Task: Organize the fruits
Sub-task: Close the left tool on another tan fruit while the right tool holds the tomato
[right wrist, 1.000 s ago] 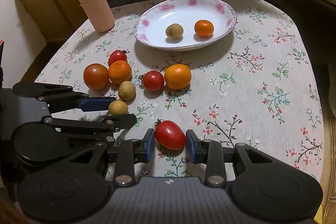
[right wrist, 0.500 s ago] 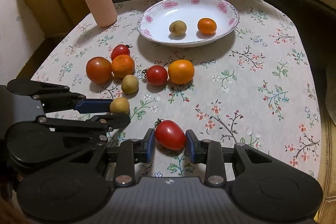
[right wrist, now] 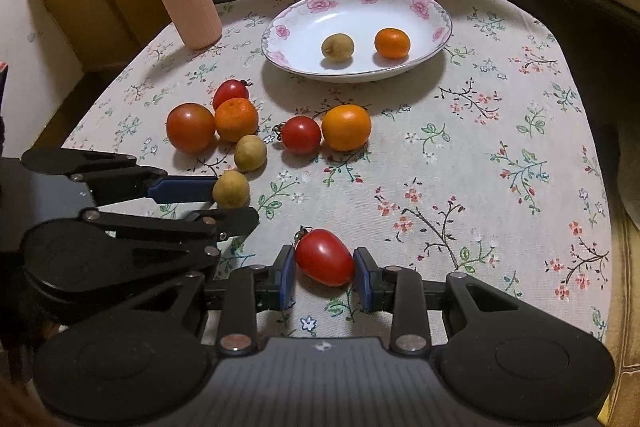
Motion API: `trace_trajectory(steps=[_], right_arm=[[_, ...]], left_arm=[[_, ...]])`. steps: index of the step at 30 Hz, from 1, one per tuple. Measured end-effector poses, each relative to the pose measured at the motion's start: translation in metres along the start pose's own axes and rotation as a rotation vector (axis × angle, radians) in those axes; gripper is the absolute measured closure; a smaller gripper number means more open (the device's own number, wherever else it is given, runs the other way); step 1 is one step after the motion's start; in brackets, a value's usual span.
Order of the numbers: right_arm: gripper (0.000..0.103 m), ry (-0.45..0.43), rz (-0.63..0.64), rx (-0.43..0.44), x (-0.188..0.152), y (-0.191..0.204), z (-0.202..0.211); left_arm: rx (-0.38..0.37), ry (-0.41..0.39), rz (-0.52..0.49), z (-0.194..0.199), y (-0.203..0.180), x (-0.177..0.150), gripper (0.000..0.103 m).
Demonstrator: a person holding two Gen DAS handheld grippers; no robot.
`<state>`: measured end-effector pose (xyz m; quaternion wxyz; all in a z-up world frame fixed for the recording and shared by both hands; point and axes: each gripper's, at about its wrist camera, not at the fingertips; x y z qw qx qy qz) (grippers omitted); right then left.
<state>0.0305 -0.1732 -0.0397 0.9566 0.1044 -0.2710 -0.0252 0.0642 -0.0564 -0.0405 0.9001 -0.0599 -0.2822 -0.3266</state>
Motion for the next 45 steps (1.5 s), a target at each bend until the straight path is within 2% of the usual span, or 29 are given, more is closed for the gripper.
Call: trace_trajectory(steps=[2, 10, 16, 20, 24, 25, 26, 27, 30, 31, 32, 33, 39, 45], right_arm=[[0.069, 0.001, -0.003, 0.005, 0.001, -0.001, 0.000], [0.069, 0.000, -0.012, 0.010, -0.001, -0.001, 0.000], [0.069, -0.015, -0.025, -0.018, -0.011, 0.004, 0.005], [0.069, -0.028, -0.025, -0.058, -0.017, 0.011, 0.005], [0.069, -0.028, -0.050, -0.080, -0.018, 0.011, 0.007], [0.069, -0.026, -0.052, -0.083, -0.018, 0.012, 0.007], [0.069, -0.025, -0.054, -0.086, -0.017, 0.012, 0.007], [0.069, -0.025, -0.056, -0.087, -0.017, 0.012, 0.006], [0.069, -0.025, -0.069, -0.080, -0.014, 0.011, 0.005], [0.069, -0.024, -0.073, -0.079, -0.013, 0.010, 0.004], [0.069, -0.024, -0.075, -0.077, -0.012, 0.009, 0.004], [0.069, -0.025, -0.078, -0.075, -0.011, 0.008, 0.003], [0.069, -0.021, -0.089, -0.081, -0.007, 0.006, 0.004], [0.070, -0.060, -0.084, -0.067, -0.001, 0.005, 0.022]], left_arm=[[0.005, 0.012, -0.014, 0.002, -0.002, 0.000, 0.067], [-0.007, 0.058, -0.012, 0.009, -0.007, -0.004, 0.074], [-0.003, 0.027, -0.012, 0.015, -0.012, -0.015, 0.074], [-0.015, 0.005, 0.014, 0.016, -0.007, -0.017, 0.067], [0.006, -0.005, 0.030, 0.012, -0.002, -0.012, 0.064], [0.007, -0.006, 0.036, 0.010, -0.001, -0.010, 0.062], [0.010, -0.012, 0.040, 0.008, -0.001, -0.009, 0.053], [0.015, -0.017, 0.041, 0.007, -0.001, -0.007, 0.050], [0.025, -0.018, 0.045, 0.003, -0.001, -0.006, 0.049], [0.030, -0.018, 0.041, 0.003, -0.002, -0.006, 0.052], [0.032, -0.019, 0.035, 0.004, -0.003, -0.006, 0.063], [0.032, -0.019, 0.031, 0.005, -0.004, -0.006, 0.069], [0.037, 0.006, 0.006, 0.013, -0.009, -0.007, 0.070], [0.054, -0.027, 0.043, 0.041, -0.006, 0.001, 0.070]])
Point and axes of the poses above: each gripper's, at about its wrist camera, not at the fingertips, and z roughly against the way its jaws point, y to its left, x to its top, and after that the axes turned 10 degrees about -z, right-handed
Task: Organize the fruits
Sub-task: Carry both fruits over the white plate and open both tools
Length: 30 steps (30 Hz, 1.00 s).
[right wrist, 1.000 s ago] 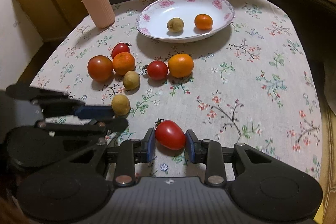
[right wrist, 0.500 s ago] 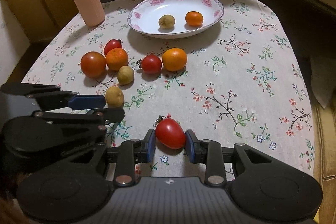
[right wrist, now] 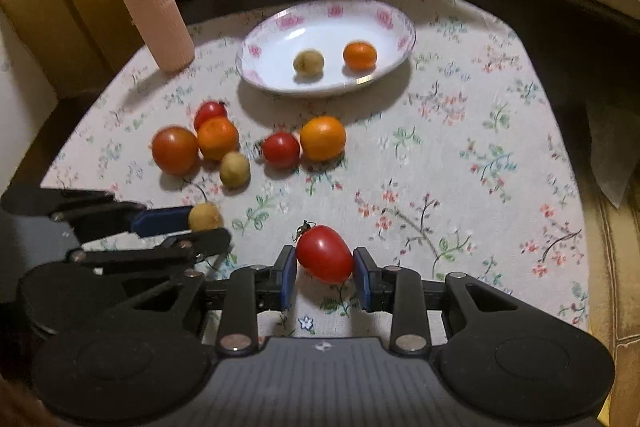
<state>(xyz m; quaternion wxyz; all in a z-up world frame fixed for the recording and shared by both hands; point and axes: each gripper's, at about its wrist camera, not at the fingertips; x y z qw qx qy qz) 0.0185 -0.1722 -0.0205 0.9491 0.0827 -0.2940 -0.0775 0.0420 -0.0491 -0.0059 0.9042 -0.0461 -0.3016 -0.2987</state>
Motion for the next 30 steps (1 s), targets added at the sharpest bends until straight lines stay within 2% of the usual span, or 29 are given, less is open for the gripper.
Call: trace_trajectory(steps=[6, 17, 25, 30], right_arm=[[0.070, -0.051, 0.022, 0.025, 0.016, 0.011, 0.015], [0.070, -0.068, 0.010, 0.004, 0.062, 0.006, -0.008], [0.070, -0.073, 0.003, 0.010, 0.098, -0.001, -0.035], [0.070, -0.069, 0.020, -0.003, 0.107, -0.003, -0.052]], left_arm=[[-0.019, -0.041, 0.016, 0.000, 0.009, 0.019, 0.070], [-0.016, -0.076, 0.053, -0.030, 0.030, 0.064, 0.070], [0.000, -0.056, 0.055, -0.055, 0.040, 0.080, 0.071], [0.002, -0.044, 0.075, -0.065, 0.045, 0.082, 0.071]])
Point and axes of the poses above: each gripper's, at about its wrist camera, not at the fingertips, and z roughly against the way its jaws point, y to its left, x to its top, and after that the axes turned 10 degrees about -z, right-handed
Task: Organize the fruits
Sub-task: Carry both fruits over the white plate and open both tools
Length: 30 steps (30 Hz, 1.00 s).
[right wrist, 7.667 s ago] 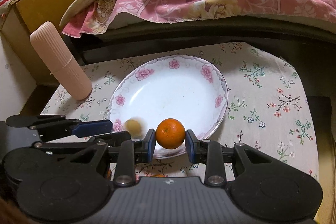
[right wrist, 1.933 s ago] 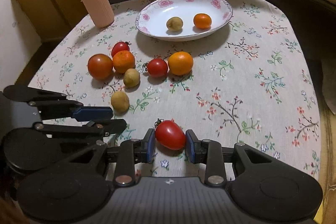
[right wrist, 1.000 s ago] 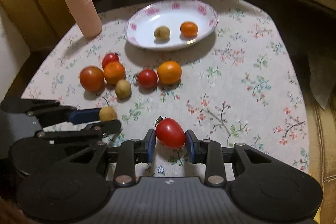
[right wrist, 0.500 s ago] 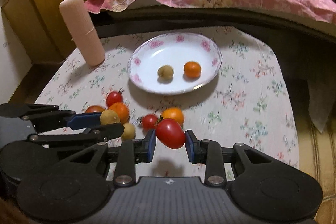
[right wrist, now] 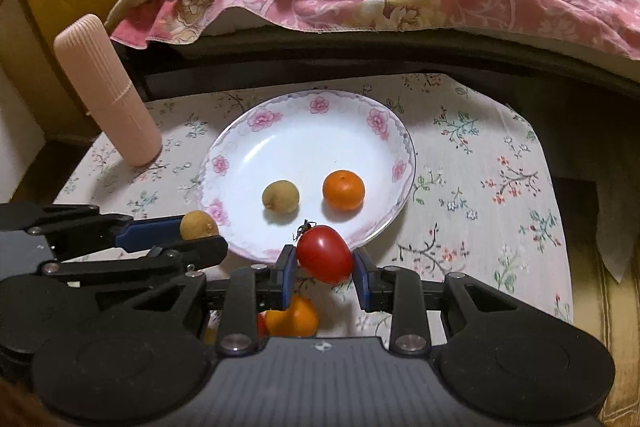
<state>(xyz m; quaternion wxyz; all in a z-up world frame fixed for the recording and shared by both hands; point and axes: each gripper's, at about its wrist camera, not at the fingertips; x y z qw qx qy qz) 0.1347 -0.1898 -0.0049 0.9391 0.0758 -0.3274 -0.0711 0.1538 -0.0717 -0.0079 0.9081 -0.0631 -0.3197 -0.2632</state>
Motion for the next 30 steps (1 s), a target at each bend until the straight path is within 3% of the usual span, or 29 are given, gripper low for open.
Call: trace_trajectory(steps=[12, 30], right_arm=[[0.070, -0.021, 0.003, 0.011, 0.011, 0.001, -0.014], [0.069, -0.040, -0.052, 0.033, 0.018, -0.005, -0.009]], left_arm=[[0.009, 0.002, 0.023, -0.007, 0.006, 0.004, 0.070], [0.017, -0.019, 0.039, 0.001, 0.011, 0.008, 0.048]])
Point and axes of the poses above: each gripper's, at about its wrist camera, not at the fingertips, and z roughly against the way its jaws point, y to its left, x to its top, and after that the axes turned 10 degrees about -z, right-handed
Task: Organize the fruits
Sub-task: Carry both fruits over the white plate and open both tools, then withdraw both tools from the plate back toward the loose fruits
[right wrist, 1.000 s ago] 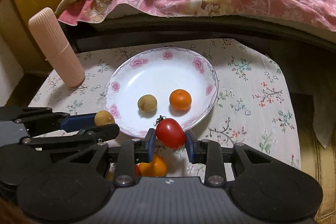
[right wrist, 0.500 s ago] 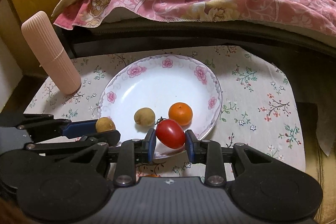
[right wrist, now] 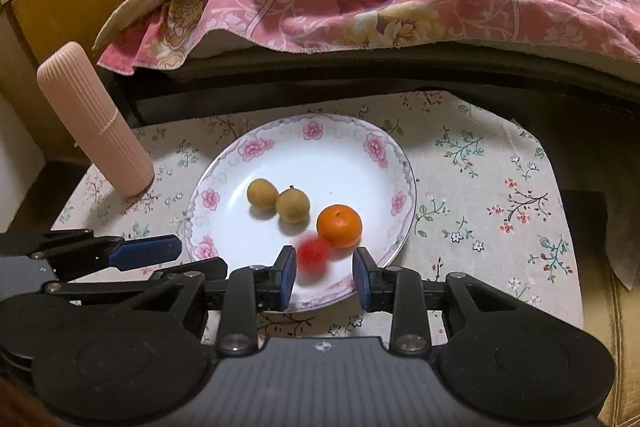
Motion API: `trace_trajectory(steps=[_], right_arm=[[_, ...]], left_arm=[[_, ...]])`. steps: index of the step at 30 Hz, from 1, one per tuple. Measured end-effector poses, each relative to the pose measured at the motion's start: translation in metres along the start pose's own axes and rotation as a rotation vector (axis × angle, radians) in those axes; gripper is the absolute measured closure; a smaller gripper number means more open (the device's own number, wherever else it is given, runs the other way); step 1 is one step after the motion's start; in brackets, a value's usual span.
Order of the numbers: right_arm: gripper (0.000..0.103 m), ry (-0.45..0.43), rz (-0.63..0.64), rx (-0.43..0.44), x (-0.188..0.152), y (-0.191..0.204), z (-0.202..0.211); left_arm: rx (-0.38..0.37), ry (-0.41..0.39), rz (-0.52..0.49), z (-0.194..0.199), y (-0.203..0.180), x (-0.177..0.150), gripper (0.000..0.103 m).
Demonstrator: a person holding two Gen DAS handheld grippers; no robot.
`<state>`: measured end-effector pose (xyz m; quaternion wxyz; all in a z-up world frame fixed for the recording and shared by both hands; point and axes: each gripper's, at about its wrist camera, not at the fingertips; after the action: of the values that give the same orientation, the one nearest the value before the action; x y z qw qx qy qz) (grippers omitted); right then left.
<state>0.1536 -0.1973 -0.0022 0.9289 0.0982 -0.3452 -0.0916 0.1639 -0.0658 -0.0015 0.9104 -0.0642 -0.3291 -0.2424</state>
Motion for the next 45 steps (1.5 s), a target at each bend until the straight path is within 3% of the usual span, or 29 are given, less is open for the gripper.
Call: trace_trajectory(steps=[21, 45], right_arm=[[0.069, 0.005, 0.015, -0.001, -0.016, 0.002, 0.016], [0.067, 0.074, 0.061, -0.005, -0.056, -0.001, 0.019]], left_arm=[[0.005, 0.003, -0.033, 0.020, -0.001, -0.012, 0.042], [-0.016, 0.051, -0.072, 0.039, 0.014, -0.057, 0.038]])
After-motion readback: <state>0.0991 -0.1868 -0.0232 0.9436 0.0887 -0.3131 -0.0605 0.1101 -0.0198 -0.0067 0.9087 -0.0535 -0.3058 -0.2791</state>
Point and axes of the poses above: each gripper's, at about its wrist camera, not at the fingertips, and z roughly against the way its jaws point, y to its left, x to its top, and after that the axes turned 10 degrees about -z, right-handed
